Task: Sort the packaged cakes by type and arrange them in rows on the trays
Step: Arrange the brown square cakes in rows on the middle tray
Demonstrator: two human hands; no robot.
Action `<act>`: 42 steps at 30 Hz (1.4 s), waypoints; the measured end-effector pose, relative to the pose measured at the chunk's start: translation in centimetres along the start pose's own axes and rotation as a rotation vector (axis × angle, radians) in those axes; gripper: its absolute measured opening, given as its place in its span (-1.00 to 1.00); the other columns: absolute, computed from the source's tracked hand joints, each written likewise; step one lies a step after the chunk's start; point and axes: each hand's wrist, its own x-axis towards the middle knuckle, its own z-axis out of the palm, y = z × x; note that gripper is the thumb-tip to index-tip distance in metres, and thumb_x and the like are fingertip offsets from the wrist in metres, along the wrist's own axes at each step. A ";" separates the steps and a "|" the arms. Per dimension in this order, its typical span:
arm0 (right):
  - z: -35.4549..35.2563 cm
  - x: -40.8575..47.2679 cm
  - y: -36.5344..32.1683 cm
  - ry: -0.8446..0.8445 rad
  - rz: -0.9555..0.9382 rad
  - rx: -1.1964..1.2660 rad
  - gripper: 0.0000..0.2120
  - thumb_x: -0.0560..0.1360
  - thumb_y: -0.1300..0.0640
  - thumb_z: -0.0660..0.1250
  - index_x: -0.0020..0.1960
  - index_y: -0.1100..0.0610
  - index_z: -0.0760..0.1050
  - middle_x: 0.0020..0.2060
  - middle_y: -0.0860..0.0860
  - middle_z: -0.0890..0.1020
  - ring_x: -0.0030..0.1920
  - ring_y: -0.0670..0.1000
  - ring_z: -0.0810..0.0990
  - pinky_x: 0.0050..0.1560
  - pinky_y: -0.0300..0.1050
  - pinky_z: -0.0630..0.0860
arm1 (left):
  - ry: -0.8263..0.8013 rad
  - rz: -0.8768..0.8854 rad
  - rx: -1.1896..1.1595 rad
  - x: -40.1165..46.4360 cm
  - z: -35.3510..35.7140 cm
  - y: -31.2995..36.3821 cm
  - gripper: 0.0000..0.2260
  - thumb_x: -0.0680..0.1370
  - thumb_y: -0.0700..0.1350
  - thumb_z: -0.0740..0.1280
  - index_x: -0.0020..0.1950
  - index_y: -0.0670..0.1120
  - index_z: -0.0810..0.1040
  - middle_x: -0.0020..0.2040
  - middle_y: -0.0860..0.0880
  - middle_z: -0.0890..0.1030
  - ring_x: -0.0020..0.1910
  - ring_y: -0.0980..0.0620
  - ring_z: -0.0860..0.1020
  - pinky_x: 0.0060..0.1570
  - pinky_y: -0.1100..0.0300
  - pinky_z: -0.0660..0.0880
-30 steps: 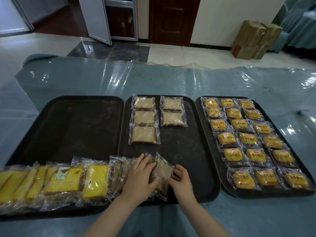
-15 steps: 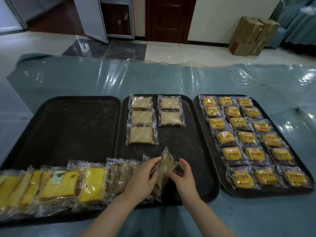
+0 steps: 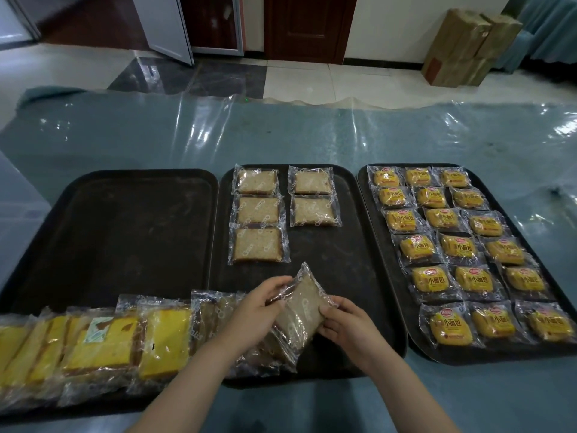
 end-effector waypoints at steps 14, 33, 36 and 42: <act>-1.3 4.6 -2.8 0.183 -0.017 0.291 -0.70 0.55 0.34 0.33 0.27 0.32 0.43 0.05 0.21 0.68 -0.04 0.07 0.71 -0.14 -0.12 0.65 | 0.133 0.107 0.453 3.3 -1.2 1.0 -0.57 0.63 -0.09 0.27 0.50 0.04 0.33 0.37 0.13 0.40 0.38 0.19 0.30 0.34 0.26 0.26; -0.5 10.7 -6.0 0.466 -0.167 0.099 -0.83 0.57 0.31 0.35 0.12 0.25 0.41 0.11 0.21 0.57 0.11 0.14 0.63 0.01 -0.03 0.63 | 0.103 0.075 0.581 3.8 -1.3 -1.2 -0.63 0.63 -0.03 0.26 0.44 0.10 0.38 0.37 0.16 0.44 0.36 0.17 0.38 0.42 0.05 0.31; -0.4 10.7 -5.8 0.535 -0.208 -0.180 -0.85 0.55 0.22 0.39 0.04 0.17 0.42 0.04 0.16 0.59 0.01 0.08 0.67 -0.05 -0.09 0.64 | 0.107 0.075 0.593 3.8 -1.3 -1.3 -0.64 0.63 -0.04 0.25 0.44 0.10 0.38 0.34 0.16 0.45 0.35 0.16 0.38 0.42 0.06 0.30; -0.1 10.1 -6.2 0.665 -0.260 -0.806 -0.75 0.54 0.03 0.39 0.05 0.12 0.38 -0.15 0.00 0.54 -0.23 -0.07 0.54 -0.36 -0.17 0.40 | 0.098 0.092 0.668 3.7 -1.2 -1.6 -0.62 0.62 0.04 0.25 0.45 0.13 0.36 0.34 0.19 0.45 0.38 0.18 0.34 0.43 0.13 0.22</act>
